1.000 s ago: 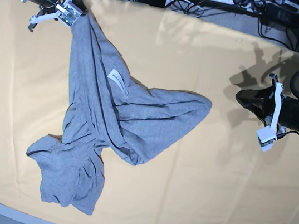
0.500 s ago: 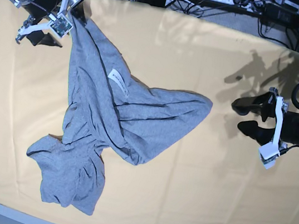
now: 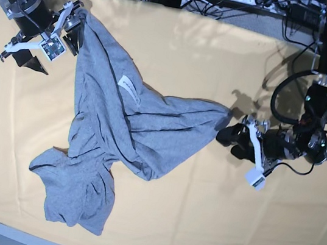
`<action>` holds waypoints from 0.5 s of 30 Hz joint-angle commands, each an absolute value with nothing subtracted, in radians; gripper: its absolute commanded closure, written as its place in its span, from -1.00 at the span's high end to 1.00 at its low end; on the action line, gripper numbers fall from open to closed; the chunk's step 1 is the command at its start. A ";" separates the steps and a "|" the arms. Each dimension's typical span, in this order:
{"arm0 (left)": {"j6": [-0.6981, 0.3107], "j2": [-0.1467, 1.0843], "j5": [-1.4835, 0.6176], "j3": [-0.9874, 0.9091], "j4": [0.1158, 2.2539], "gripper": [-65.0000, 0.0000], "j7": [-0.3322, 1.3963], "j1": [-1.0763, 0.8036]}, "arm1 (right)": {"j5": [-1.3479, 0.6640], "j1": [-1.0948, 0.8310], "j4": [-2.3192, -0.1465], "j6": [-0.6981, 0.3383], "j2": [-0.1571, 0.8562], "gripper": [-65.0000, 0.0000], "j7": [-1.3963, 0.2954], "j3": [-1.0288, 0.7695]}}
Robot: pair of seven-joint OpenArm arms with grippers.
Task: Layout the t-shirt on the table in an organized manner, then fold the t-shirt properly
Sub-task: 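Grasp the shirt with the left gripper and drag it toward the left arm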
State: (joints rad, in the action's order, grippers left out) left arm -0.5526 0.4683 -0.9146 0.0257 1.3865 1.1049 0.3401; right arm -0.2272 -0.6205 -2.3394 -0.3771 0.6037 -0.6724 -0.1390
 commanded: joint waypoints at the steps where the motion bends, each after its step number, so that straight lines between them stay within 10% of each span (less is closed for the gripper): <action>1: -0.564 0.456 -0.921 0.020 1.364 0.22 1.077 0.385 | -0.228 -0.620 -2.356 -0.370 0.616 0.35 -0.654 -0.145; 12: -0.664 0.319 -0.956 0.226 1.130 0.17 1.174 0.519 | -0.228 -0.620 -2.356 -0.370 0.616 0.35 -0.654 -0.145; 15: -0.666 0.319 -0.952 0.289 1.131 -0.59 1.208 0.534 | -0.228 -0.620 -2.356 -0.370 0.616 0.35 -0.654 -0.145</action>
